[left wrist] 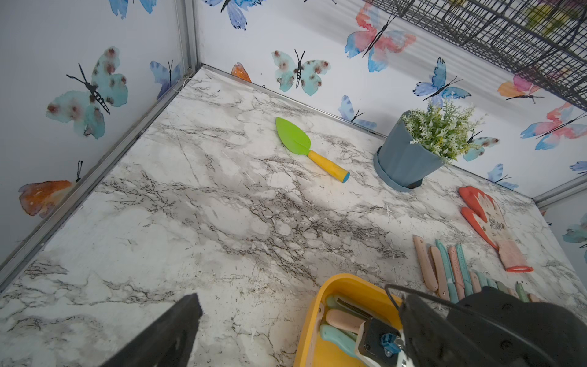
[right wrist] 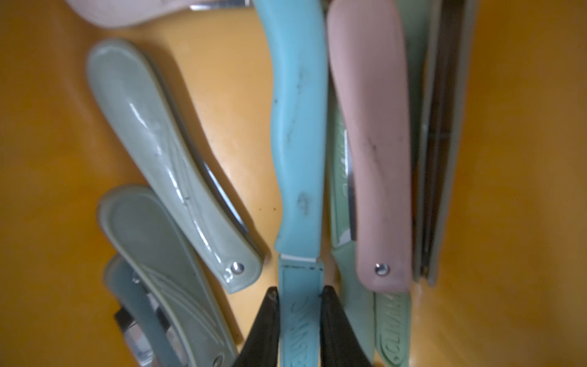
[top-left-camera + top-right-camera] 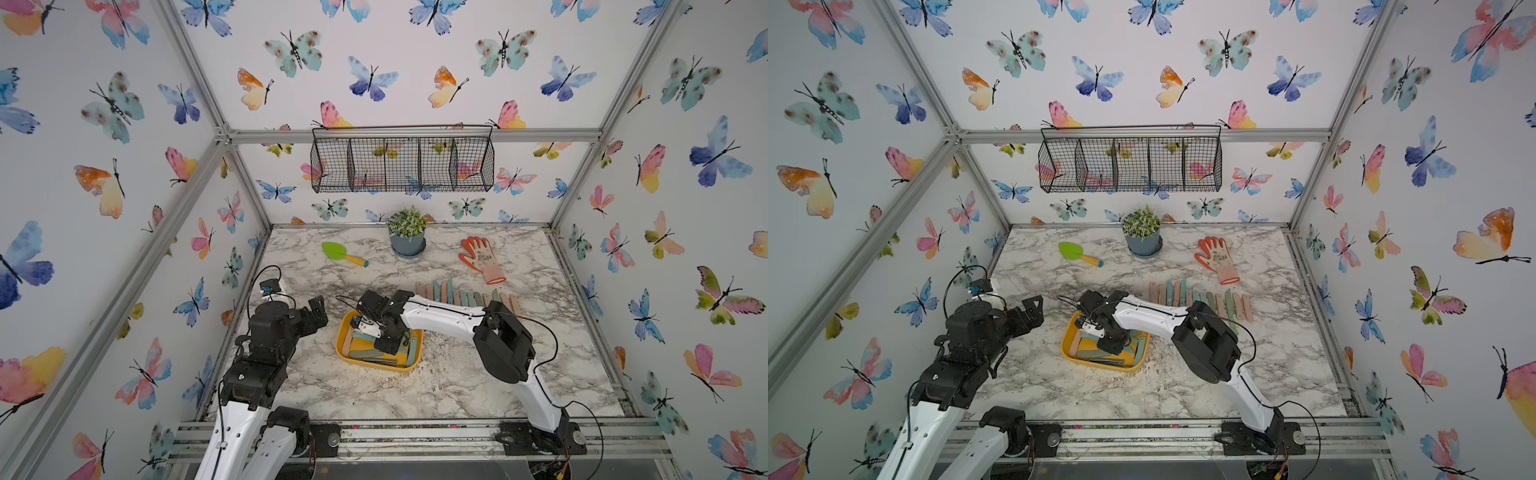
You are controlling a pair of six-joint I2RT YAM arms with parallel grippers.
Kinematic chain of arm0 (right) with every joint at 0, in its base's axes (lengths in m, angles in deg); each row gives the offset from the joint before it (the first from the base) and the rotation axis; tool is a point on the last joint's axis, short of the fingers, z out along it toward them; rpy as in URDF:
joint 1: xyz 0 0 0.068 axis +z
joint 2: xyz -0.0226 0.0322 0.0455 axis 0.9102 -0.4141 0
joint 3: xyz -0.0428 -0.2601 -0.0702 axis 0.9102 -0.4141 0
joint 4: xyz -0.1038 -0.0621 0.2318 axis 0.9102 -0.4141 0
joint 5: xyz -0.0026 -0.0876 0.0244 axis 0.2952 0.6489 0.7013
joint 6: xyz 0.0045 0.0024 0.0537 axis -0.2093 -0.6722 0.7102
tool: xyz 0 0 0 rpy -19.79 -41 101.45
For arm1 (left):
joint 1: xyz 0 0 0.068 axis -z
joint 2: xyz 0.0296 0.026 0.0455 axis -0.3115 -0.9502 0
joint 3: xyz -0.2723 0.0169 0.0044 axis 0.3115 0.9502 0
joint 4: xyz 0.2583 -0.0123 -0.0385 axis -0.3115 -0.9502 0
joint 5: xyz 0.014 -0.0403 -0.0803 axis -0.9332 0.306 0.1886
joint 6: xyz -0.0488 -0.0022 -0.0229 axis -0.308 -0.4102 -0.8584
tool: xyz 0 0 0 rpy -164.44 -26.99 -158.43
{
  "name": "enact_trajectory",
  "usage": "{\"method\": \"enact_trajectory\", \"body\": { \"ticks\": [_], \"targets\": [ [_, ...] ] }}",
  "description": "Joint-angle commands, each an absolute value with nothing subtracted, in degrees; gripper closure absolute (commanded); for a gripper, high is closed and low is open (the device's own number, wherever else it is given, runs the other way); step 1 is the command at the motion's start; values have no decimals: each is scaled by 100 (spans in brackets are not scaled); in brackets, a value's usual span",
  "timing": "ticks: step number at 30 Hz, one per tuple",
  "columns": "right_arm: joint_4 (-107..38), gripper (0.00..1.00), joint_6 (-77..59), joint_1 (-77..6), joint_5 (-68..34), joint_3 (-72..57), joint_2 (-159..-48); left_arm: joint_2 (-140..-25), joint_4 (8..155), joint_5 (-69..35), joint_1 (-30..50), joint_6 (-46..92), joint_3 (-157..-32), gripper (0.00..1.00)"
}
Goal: Take the fruit knife out of the storage box
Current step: Pick up the fruit knife from the storage box, then place the fruit knife at the center of the board.
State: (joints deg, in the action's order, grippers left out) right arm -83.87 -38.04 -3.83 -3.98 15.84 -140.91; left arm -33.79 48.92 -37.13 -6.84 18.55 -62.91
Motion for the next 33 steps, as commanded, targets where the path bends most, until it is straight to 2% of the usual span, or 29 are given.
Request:
{"method": "enact_trajectory", "body": {
  "ticks": [1, 19, 25, 33],
  "targets": [
    [-8379, 84, -3807, -384, -413, 1613, -13690, -3385, 4979, -3788, -699, 1840, -6229, 2],
    [-8225, 82, -3200, -385, -197, 1688, -13372, -3363, 4960, -3767, -699, 1840, -6237, 2],
    [-8158, 82, -2392, -434, 156, 1459, -12874, -3361, 4976, -3714, -699, 1842, -6238, 2],
    [-7986, 82, -1058, -987, 255, 482, -11751, -3326, 4985, -3704, -698, 1842, -6229, 2]
  ]
}}
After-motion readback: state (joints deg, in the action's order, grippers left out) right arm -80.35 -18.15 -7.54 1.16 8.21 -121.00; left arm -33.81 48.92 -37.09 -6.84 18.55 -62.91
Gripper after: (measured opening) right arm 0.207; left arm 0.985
